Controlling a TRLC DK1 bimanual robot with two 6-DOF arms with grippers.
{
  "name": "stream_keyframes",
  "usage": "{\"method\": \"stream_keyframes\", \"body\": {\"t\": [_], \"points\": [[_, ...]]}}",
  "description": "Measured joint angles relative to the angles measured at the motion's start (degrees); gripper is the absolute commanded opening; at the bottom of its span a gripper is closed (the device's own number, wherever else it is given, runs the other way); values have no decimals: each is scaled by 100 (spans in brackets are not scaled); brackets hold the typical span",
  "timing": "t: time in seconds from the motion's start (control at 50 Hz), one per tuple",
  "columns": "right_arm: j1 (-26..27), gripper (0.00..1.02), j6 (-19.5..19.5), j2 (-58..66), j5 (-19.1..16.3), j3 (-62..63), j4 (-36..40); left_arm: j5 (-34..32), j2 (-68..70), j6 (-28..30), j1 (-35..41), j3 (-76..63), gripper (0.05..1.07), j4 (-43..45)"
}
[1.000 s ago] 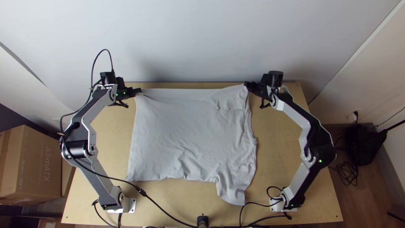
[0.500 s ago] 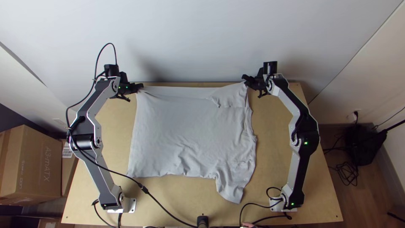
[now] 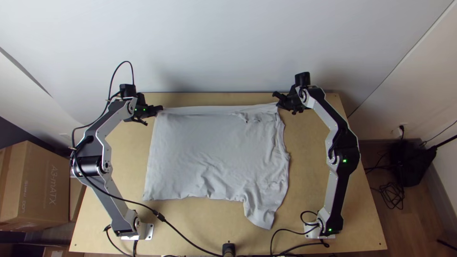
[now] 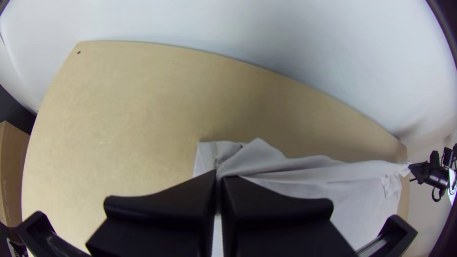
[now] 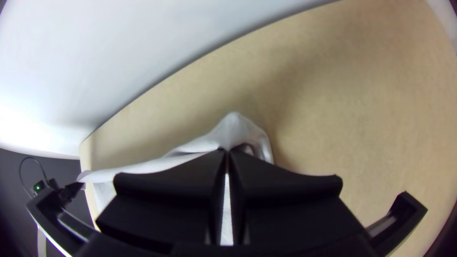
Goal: Fold the t-shirt
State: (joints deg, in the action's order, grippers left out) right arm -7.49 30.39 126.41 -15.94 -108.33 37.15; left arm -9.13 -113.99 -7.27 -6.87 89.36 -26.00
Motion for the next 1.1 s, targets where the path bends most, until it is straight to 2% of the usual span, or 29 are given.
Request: {"method": "stream_keyframes", "body": {"t": [0.5, 0.88, 0.9, 0.92, 0.94, 0.98, 1.02, 1.06, 1.1], "points": [[-74, 2, -2, -1405, 0, 1617, -28, -229, 876, 68, -120, -1261, 8, 376], [-151, 2, -20, -2100, 0, 3233, -546, -249, 1239, 166, -190, -2006, 9, 643], [-153, 3, -20, -2131, 0, 3300, -564, -247, 1259, 175, -195, -2046, 12, 651], [-157, 6, -20, -2159, 0, 3386, -612, -249, 1285, 192, -199, -2070, 20, 656], [-157, 12, -20, -2188, 2, 3458, -645, -249, 1311, 221, -201, -2120, 34, 656], [-157, 33, -20, -2249, 2, 3593, -734, -249, 1384, 286, -199, -2210, 63, 656], [-157, 58, -20, -2317, 0, 3718, -763, -247, 1482, 348, -197, -2328, 83, 658], [-155, 80, -20, -2415, 4, 3838, -767, -247, 1606, 437, -197, -2435, 92, 656], [-149, 88, -20, -2516, 7, 3943, -774, -245, 1749, 501, -197, -2549, 100, 656]]}}
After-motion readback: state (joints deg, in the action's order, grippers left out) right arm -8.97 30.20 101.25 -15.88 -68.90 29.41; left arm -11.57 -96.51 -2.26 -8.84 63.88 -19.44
